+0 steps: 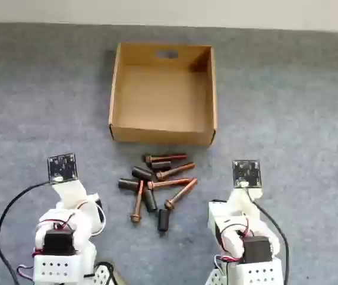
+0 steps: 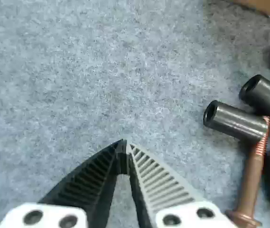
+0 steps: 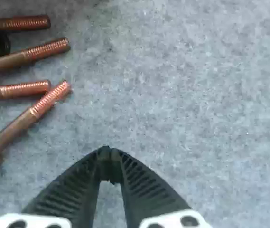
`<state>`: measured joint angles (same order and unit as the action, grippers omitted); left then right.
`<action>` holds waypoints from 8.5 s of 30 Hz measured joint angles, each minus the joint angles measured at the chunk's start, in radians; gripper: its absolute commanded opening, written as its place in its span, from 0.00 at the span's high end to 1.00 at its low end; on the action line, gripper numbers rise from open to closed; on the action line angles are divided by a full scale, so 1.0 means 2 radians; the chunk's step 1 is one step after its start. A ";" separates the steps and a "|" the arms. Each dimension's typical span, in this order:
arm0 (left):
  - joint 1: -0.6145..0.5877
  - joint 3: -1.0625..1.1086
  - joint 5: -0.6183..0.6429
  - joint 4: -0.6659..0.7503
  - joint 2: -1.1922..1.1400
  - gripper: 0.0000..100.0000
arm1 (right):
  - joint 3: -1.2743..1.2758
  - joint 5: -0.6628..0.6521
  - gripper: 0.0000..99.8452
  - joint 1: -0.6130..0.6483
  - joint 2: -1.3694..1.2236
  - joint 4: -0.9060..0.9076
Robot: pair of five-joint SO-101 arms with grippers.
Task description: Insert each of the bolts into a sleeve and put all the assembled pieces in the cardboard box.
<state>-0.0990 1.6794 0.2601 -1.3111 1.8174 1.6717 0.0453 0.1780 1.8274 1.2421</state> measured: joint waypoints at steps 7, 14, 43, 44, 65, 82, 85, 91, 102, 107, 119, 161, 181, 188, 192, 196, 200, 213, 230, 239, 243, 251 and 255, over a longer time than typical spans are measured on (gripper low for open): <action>0.000 0.000 0.000 0.000 0.000 0.99 | 0.000 0.000 0.99 0.000 0.000 0.000; 0.000 0.000 0.000 0.000 0.000 0.99 | 0.000 0.000 0.99 0.000 0.000 0.000; 0.000 0.000 0.000 0.000 0.000 0.99 | 0.000 0.000 0.99 -0.002 0.000 0.000; 0.000 0.000 0.000 0.000 0.000 0.99 | 0.000 0.000 0.99 -0.002 0.000 0.000; 0.000 0.000 0.000 0.000 0.000 0.99 | 0.000 0.000 0.99 -0.002 0.000 0.000; 0.000 0.000 0.000 0.000 0.000 0.99 | 0.000 0.000 0.99 -0.002 0.000 0.000; 0.000 0.000 0.000 0.000 0.000 0.99 | 0.000 0.000 0.99 -0.002 0.000 0.000; 0.000 0.000 0.000 0.000 0.000 0.99 | 0.000 0.000 0.99 -0.002 0.000 0.000; 0.000 0.000 0.000 0.000 0.000 0.99 | 0.000 0.000 0.99 0.004 0.000 -0.172; 0.000 0.000 0.000 0.000 0.000 0.99 | -0.011 0.000 0.99 0.016 0.000 -0.274; 0.000 0.000 0.000 0.000 0.000 0.99 | -0.249 0.000 0.99 0.025 0.003 -0.285; 0.000 0.000 0.000 0.000 0.000 0.99 | -0.534 -0.078 0.93 0.183 -0.694 0.092; 0.000 0.000 0.000 0.000 0.000 0.99 | -0.509 0.044 0.85 0.367 -0.855 -0.002; 0.000 0.000 0.000 0.000 0.000 0.99 | -0.512 0.046 0.85 0.371 -0.914 -0.037; 0.000 0.000 0.000 0.000 0.000 0.99 | -0.514 0.047 0.86 0.370 -0.941 -0.054; 0.000 0.000 0.000 0.000 0.000 0.99 | -0.512 0.047 0.99 0.369 -0.947 -0.054; 0.000 0.000 0.000 0.000 0.000 0.99 | -0.512 0.047 1.00 0.364 -0.947 -0.054; 0.000 0.000 0.000 0.000 0.000 0.99 | -0.509 -0.031 0.99 0.226 -0.679 0.050; 0.000 0.000 0.000 0.000 0.000 0.99 | -0.153 -0.131 0.92 -0.041 -0.542 -0.223; 0.000 0.000 0.000 0.000 0.000 0.99 | -0.147 -0.131 0.84 -0.039 -0.542 -0.216; 0.000 0.000 0.000 0.000 0.000 0.99 | -0.147 -0.131 0.87 -0.039 -0.542 -0.216; 0.000 0.000 0.000 0.000 0.000 0.99 | -0.152 -0.131 1.00 -0.045 -0.542 -0.216; 0.000 0.000 0.000 0.000 0.000 0.99 | -0.152 -0.131 0.99 -0.045 -0.544 -0.217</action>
<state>-0.0990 1.6794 0.2601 -1.3111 1.8174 1.3679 -0.2171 0.0875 0.7396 0.8078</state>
